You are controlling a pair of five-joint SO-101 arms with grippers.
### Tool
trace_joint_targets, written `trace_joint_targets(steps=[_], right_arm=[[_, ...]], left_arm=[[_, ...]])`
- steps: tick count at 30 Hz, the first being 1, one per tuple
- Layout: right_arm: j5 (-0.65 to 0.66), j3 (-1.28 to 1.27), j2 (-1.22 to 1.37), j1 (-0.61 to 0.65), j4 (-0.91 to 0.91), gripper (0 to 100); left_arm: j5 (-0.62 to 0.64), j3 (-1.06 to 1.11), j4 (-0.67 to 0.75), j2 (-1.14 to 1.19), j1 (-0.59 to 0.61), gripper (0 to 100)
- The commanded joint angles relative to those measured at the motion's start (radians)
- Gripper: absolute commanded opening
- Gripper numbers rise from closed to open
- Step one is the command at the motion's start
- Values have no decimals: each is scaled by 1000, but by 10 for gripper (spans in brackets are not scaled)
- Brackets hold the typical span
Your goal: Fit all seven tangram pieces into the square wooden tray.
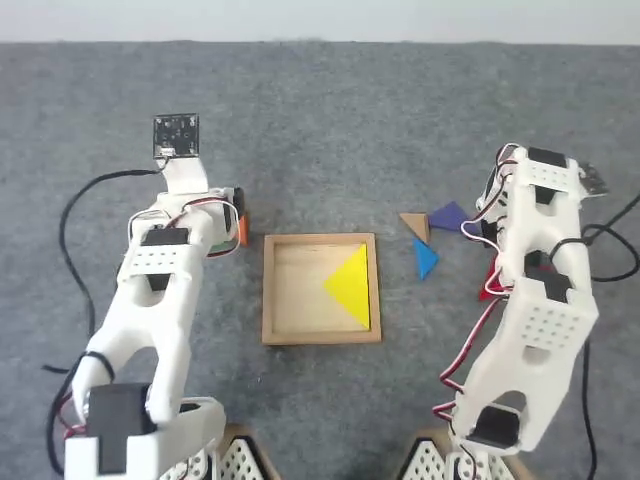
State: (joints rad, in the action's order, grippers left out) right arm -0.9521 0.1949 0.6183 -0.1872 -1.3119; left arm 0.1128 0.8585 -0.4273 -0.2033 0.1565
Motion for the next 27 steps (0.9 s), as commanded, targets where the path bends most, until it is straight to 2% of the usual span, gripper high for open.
trace_joint_targets(steps=[1, 5, 13, 20, 24, 27], right_arm=[[-11, 5, -84, -36, 24, 335], [-11, 9, -84, -68, 27, 287], [-2, 5, -70, -65, 18, 285], [60, 9, -70, -59, 15, 281], [61, 5, -107, -38, -13, 190], [78, 5, -131, -21, -36, 177]], left_arm=[[-17, -7, 17, -8, -9, 199], [-17, -7, 17, -8, -9, 199], [-17, -5, 17, -8, -9, 199], [-17, -5, 17, -8, -9, 199], [-17, -5, 17, -8, -9, 199], [-17, -5, 17, -8, -9, 199]])
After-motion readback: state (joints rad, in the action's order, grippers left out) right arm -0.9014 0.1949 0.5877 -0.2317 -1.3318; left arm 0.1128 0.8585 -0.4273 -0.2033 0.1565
